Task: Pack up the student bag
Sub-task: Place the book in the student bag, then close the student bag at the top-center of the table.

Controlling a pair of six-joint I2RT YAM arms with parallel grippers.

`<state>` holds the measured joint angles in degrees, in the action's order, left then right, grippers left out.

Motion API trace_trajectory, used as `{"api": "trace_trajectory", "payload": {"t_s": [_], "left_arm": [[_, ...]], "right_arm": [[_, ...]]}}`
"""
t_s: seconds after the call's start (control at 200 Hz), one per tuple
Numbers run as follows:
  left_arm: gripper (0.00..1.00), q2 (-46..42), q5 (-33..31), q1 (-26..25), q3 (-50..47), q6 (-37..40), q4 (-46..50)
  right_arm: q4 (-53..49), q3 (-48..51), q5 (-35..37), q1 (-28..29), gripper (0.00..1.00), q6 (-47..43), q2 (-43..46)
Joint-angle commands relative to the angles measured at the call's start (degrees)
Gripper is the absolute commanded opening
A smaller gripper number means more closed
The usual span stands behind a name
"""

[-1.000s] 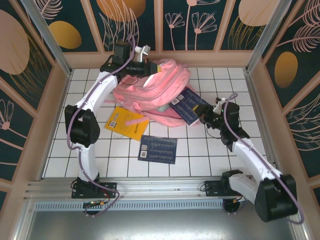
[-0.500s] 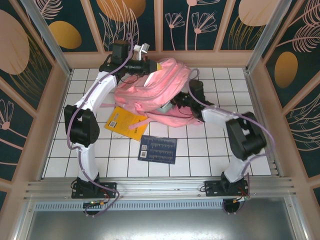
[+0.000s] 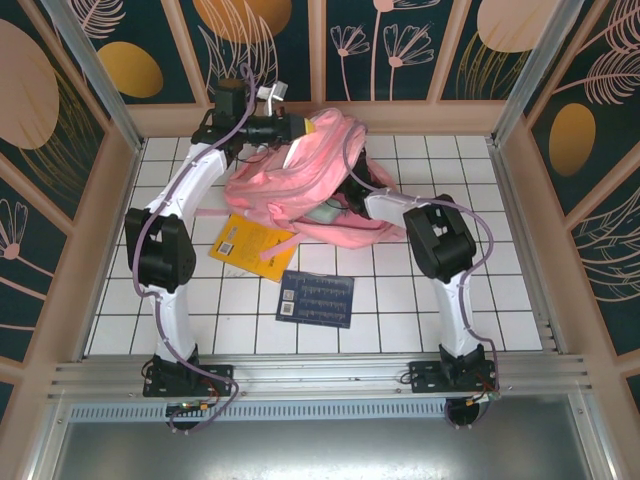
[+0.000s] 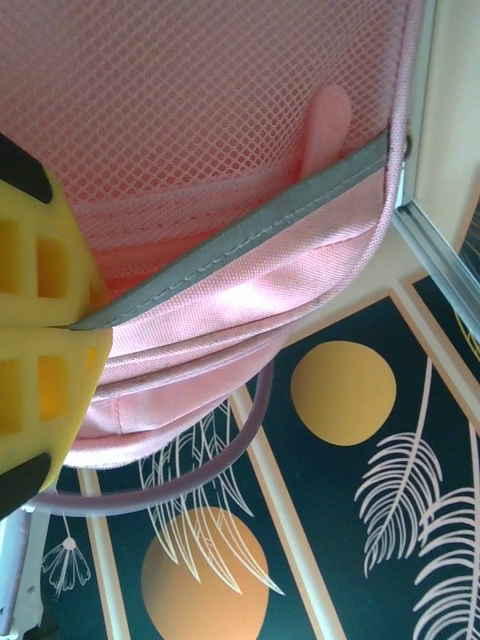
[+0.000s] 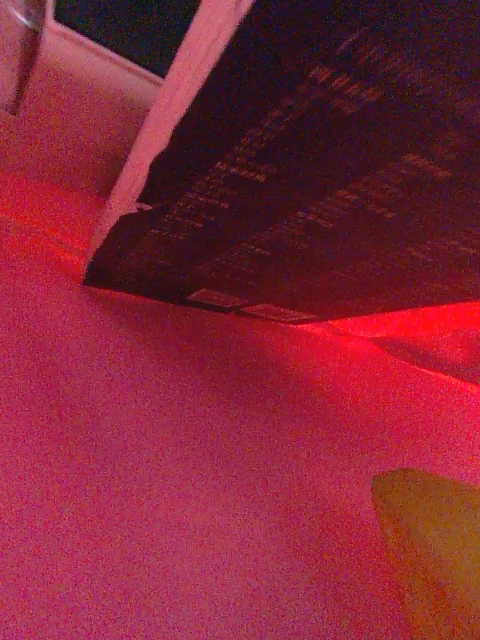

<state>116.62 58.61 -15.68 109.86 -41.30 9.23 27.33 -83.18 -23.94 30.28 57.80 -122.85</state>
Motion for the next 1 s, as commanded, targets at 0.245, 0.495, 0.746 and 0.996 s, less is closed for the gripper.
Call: {"api": "trace_trajectory", "payload": {"t_s": [0.245, 0.495, 0.746, 0.996], "left_arm": [[0.0, 1.9, 2.5, 0.8, 3.5, -2.7, -8.6], [0.02, 4.3, -2.2, 0.8, 3.9, -1.9, -5.4], [0.27, 6.7, -5.4, -2.5, -0.7, 0.3, -4.1], [0.45, 1.1, -13.1, -4.8, -2.0, 6.7, 4.6]], "right_arm": [[-7.0, 17.9, 6.4, -2.6, 0.85, -12.0, 21.7], [-20.1, 30.4, 24.0, -3.7, 0.82, -14.6, 39.6], [-28.6, 43.3, 40.0, -3.1, 0.77, -13.9, 60.8], [-34.0, 42.6, 34.1, 1.3, 0.78, -22.7, 68.6]]}}
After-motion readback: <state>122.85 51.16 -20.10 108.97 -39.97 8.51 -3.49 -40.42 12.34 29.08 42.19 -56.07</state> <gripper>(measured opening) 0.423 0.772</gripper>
